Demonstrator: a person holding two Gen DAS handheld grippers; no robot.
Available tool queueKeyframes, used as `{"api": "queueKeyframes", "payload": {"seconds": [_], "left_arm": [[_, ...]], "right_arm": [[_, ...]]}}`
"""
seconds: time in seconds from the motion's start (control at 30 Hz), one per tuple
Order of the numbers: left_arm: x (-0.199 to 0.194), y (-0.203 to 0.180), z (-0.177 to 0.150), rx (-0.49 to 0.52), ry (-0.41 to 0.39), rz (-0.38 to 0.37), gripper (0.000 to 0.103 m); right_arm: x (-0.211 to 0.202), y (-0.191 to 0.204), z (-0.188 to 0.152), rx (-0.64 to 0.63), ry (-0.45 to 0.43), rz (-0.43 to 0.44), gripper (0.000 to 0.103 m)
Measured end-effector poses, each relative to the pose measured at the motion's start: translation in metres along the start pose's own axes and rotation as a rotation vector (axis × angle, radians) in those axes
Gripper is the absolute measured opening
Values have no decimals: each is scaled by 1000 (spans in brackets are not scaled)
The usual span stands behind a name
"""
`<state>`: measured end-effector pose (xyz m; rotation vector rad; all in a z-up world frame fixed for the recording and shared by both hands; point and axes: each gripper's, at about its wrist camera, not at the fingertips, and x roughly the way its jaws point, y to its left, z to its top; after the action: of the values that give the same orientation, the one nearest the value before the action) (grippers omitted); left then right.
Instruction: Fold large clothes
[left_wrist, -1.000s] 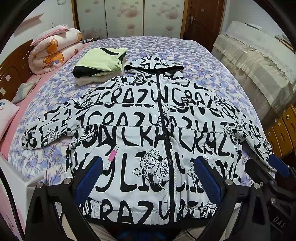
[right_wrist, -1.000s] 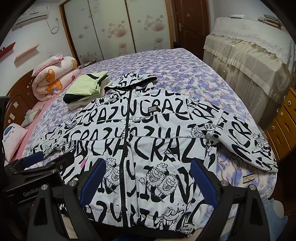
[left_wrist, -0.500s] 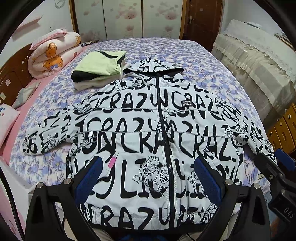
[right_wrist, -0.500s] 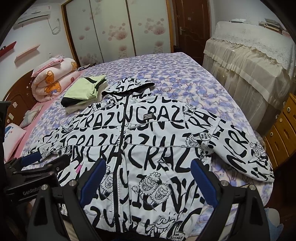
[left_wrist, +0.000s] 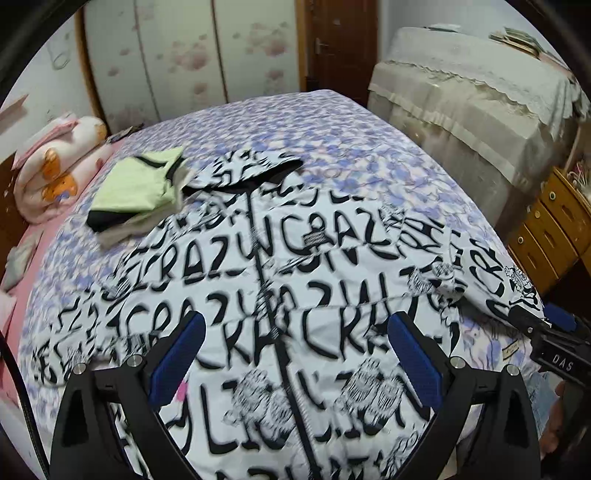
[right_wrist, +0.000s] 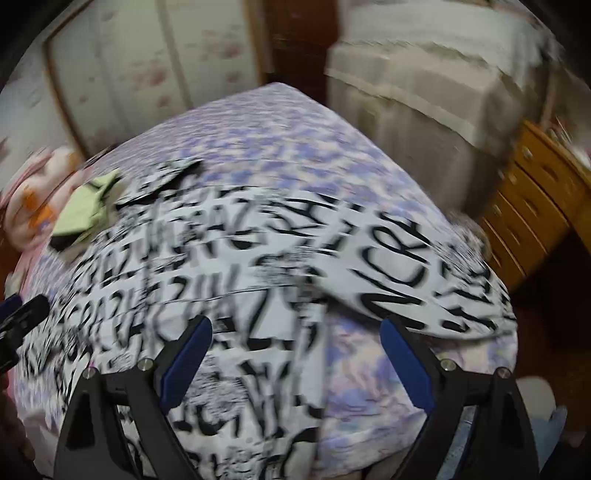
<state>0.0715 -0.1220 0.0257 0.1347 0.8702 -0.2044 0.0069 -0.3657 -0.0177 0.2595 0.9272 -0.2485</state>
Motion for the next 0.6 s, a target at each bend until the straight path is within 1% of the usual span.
{"api": "queueKeyframes", "payload": {"seconds": [0.1, 0.17, 0.27, 0.33, 0.43, 0.5, 0.6], "left_arm": [[11, -22, 10, 15, -30, -19, 99], [21, -38, 16, 29, -37, -17, 99], [42, -65, 22, 66, -18, -34, 99], [55, -81, 23, 88, -9, -42, 99], [74, -102, 23, 124, 0, -34, 99], [90, -115, 22, 141, 19, -42, 99], [111, -127, 19, 149, 59, -52, 99]], "right_arm": [[16, -35, 2, 92, 31, -25, 93], [27, -63, 1, 163, 54, -38, 93], [46, -104, -7, 280, 98, -53, 93], [58, -127, -14, 359, 126, -46, 93], [73, -163, -30, 506, 170, 33, 93], [82, -180, -40, 600, 185, 87, 93], [91, -202, -52, 708, 181, 112, 93]]}}
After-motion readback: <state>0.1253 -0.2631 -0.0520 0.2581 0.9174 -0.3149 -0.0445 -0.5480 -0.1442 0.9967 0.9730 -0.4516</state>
